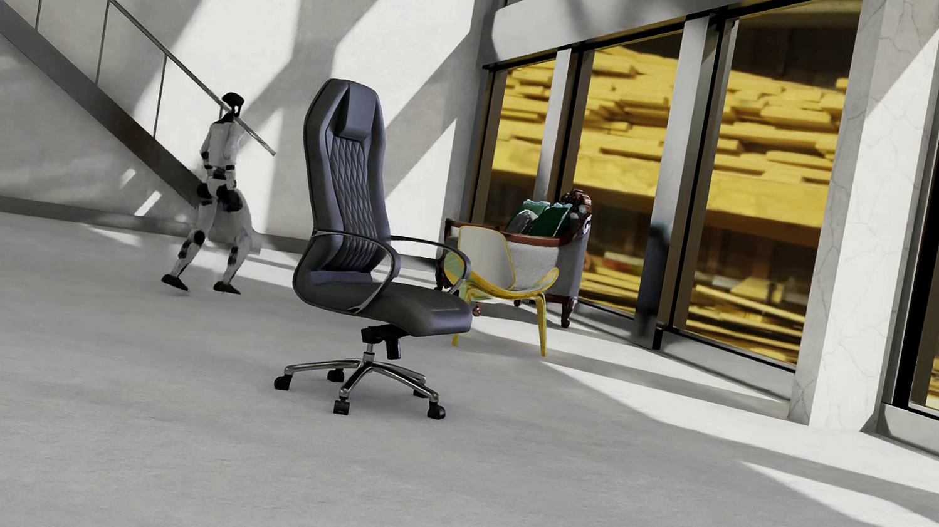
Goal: Head to the dark sofa
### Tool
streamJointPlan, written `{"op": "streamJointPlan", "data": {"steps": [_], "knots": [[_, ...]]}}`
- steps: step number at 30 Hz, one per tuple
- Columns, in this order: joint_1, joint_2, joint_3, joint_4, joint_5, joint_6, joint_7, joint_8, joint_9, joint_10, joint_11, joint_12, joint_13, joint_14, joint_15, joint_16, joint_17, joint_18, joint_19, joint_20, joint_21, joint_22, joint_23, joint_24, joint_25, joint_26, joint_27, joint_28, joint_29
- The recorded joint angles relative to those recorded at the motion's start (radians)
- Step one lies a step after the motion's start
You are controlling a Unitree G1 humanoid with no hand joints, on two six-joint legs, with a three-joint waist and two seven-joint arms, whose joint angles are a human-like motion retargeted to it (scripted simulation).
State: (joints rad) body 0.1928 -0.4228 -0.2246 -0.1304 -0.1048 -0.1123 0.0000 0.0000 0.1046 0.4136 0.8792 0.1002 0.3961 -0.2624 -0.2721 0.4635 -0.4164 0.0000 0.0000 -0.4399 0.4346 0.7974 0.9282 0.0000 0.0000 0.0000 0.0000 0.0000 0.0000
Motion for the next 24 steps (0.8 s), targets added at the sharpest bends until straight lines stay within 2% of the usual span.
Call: {"op": "streamJointPlan", "data": {"steps": [2, 3, 4, 5, 6, 7, 8, 9, 10, 11, 12, 14, 15, 16, 17, 18, 19, 20, 21, 22, 23, 24], "knots": [[0.107, -0.071, -0.075, 0.011, -0.039, -0.004, 0.0, 0.0, -0.028, -0.017, -0.368, -0.09, 0.017, -0.094, 0.049, 0.02, -0.009, 0.0, 0.0, 0.031, -0.021, -0.065, 0.036, 0.0, 0.0, 0.0, 0.0, 0.0, 0.0], [0.156, -0.107, -0.103, 0.032, -0.058, 0.003, 0.0, 0.0, -0.035, -0.007, -0.405, -0.115, 0.03, -0.101, 0.027, 0.025, -0.013, 0.0, 0.0, 0.052, -0.037, -0.095, 0.051, 0.0, 0.0, 0.0, 0.0, 0.0, 0.0], [0.205, -0.134, -0.141, 0.073, -0.072, 0.014, 0.0, 0.0, -0.024, 0.022, -0.342, -0.121, 0.041, -0.071, 0.025, 0.024, -0.017, 0.0, 0.0, 0.072, -0.041, -0.122, 0.063, 0.0, 0.0, 0.0, 0.0, 0.0, 0.0], [0.238, -0.143, -0.161, 0.108, -0.062, 0.028, 0.0, 0.0, -0.024, 0.088, -0.237, -0.107, 0.052, 0.009, 0.044, 0.009, -0.015, 0.0, 0.0, 0.091, -0.041, -0.14, 0.09, 0.0, 0.0, 0.0, 0.0, 0.0, 0.0], [0.208, -0.172, -0.164, 0.132, -0.045, 0.053, 0.0, 0.0, -0.05, 0.216, -0.124, -0.079, 0.058, 0.163, 0.111, -0.016, -0.01, 0.0, 0.0, 0.103, -0.038, -0.139, 0.121, 0.0, 0.0, 0.0, 0.0, 0.0, 0.0], [0.152, -0.163, -0.134, 0.155, -0.003, 0.083, 0.0, 0.0, -0.052, 0.408, -0.014, -0.045, 0.051, 0.367, 0.134, -0.048, -0.004, 0.0, 0.0, 0.098, -0.014, -0.111, 0.162, 0.0, 0.0, 0.0, 0.0, 0.0, 0.0], [0.074, -0.071, -0.094, 0.165, 0.063, 0.098, 0.0, 0.0, -0.016, 0.647, 0.005, -0.004, 0.039, 0.509, 0.091, -0.057, 0.002, 0.0, 0.0, 0.085, -0.026, -0.1, 0.157, 0.0, 0.0, 0.0, 0.0, 0.0, 0.0], [-0.028, 0.011, -0.045, 0.152, 0.101, 0.098, 0.0, 0.0, 0.002, 0.86, -0.002, 0.013, 0.029, 0.462, 0.05, -0.067, 0.016, 0.0, 0.0, 0.028, -0.027, -0.069, 0.132, 0.0, 0.0, 0.0, 0.0, 0.0, 0.0], [-0.156, 0.119, 0.002, 0.126, 0.116, 0.092, 0.0, 0.0, 0.011, 0.993, -0.06, 0.024, 0.015, 0.362, 0.034, -0.089, 0.028, 0.0, 0.0, -0.027, -0.039, -0.001, 0.089, 0.0, 0.0, 0.0, 0.0, 0.0, 0.0], [-0.279, 0.22, 0.065, 0.07, 0.1, 0.058, 0.0, 0.0, 0.003, 1.0, -0.13, 0.076, 0.005, 0.329, 0.032, -0.118, 0.047, 0.0, 0.0, 0.017, -0.062, 0.04, 0.022, 0.0, 0.0, 0.0, 0.0, 0.0, 0.0], [-0.371, 0.332, 0.134, 0.047, 0.103, 0.043, 0.0, 0.0, 0.007, 0.896, -0.209, 0.122, -0.003, 0.365, 0.032, -0.122, 0.054, 0.0, 0.0, -0.016, -0.083, 0.078, -0.054, 0.0, 0.0, 0.0, 0.0, 0.0, 0.0], [-0.509, 0.517, 0.256, 0.019, 0.07, 0.012, 0.0, 0.0, 0.004, 0.471, -0.325, 0.21, -0.037, 0.519, 0.024, -0.116, 0.053, 0.0, 0.0, -0.083, -0.098, 0.144, -0.22, 0.0, 0.0, 0.0, 0.0, 0.0, 0.0], [-0.563, 0.575, 0.301, 0.037, 0.063, 0.017, 0.0, 0.0, -0.003, 0.256, -0.349, 0.243, -0.078, 0.469, 0.006, -0.115, 0.045, 0.0, 0.0, -0.093, -0.103, 0.173, -0.295, 0.0, 0.0, 0.0, 0.0, 0.0, 0.0], [-0.591, 0.629, 0.336, 0.051, 0.062, 0.025, 0.0, 0.0, -0.009, 0.088, -0.366, 0.254, -0.127, 0.213, -0.027, -0.097, 0.029, 0.0, 0.0, -0.212, -0.1, 0.209, -0.345, 0.0, 0.0, 0.0, 0.0, 0.0, 0.0], [-0.625, 0.681, 0.377, 0.075, 0.049, 0.031, 0.0, 0.0, -0.015, 0.054, -0.36, 0.287, -0.161, -0.055, -0.065, -0.088, 0.02, 0.0, 0.0, -0.246, -0.119, 0.219, -0.396, 0.0, 0.0, 0.0, 0.0, 0.0, 0.0], [-0.662, 0.724, 0.419, 0.11, 0.041, 0.036, 0.0, 0.0, -0.013, 0.066, -0.353, 0.314, -0.19, -0.13, -0.088, -0.08, 0.018, 0.0, 0.0, -0.273, -0.144, 0.228, -0.423, 0.0, 0.0, 0.0, 0.0, 0.0, 0.0], [-0.689, 0.787, 0.444, 0.109, 0.018, 0.025, 0.0, 0.0, 0.0, 0.064, -0.341, 0.333, -0.195, -0.033, -0.06, -0.078, 0.025, 0.0, 0.0, -0.298, -0.177, 0.254, -0.438, 0.0, 0.0, 0.0, 0.0, 0.0, 0.0], [-0.723, 0.802, 0.464, 0.09, -0.011, 0.012, 0.0, 0.0, -0.009, 0.111, -0.287, 0.349, -0.185, 0.198, 0.032, -0.076, 0.035, 0.0, 0.0, -0.299, -0.201, 0.265, -0.434, 0.0, 0.0, 0.0, 0.0, 0.0, 0.0], [-0.749, 0.773, 0.456, 0.053, -0.042, -0.011, 0.0, 0.0, -0.043, 0.159, -0.193, 0.365, -0.163, 0.436, 0.181, -0.087, 0.046, 0.0, 0.0, -0.28, -0.215, 0.292, -0.412, 0.0, 0.0, 0.0, 0.0, 0.0, 0.0], [-0.734, 0.736, 0.42, -0.01, -0.081, -0.048, 0.0, 0.0, -0.047, 0.238, -0.033, 0.369, -0.14, 0.523, 0.359, -0.089, 0.062, 0.0, 0.0, -0.294, -0.205, 0.307, -0.366, 0.0, 0.0, 0.0, 0.0, 0.0, 0.0], [-0.676, 0.679, 0.376, -0.058, -0.088, -0.069, 0.0, 0.0, -0.027, 0.296, 0.148, 0.354, -0.125, 0.502, 0.456, -0.083, 0.077, 0.0, 0.0, -0.304, -0.171, 0.304, -0.297, 0.0, 0.0, 0.0, 0.0, 0.0, 0.0], [-0.589, 0.572, 0.342, -0.09, -0.088, -0.072, 0.0, 0.0, -0.008, 0.29, 0.346, 0.314, -0.125, 0.454, 0.37, -0.078, 0.085, 0.0, 0.0, -0.335, -0.13, 0.287, -0.227, 0.0, 0.0, 0.0, 0.0, 0.0, 0.0]]}}
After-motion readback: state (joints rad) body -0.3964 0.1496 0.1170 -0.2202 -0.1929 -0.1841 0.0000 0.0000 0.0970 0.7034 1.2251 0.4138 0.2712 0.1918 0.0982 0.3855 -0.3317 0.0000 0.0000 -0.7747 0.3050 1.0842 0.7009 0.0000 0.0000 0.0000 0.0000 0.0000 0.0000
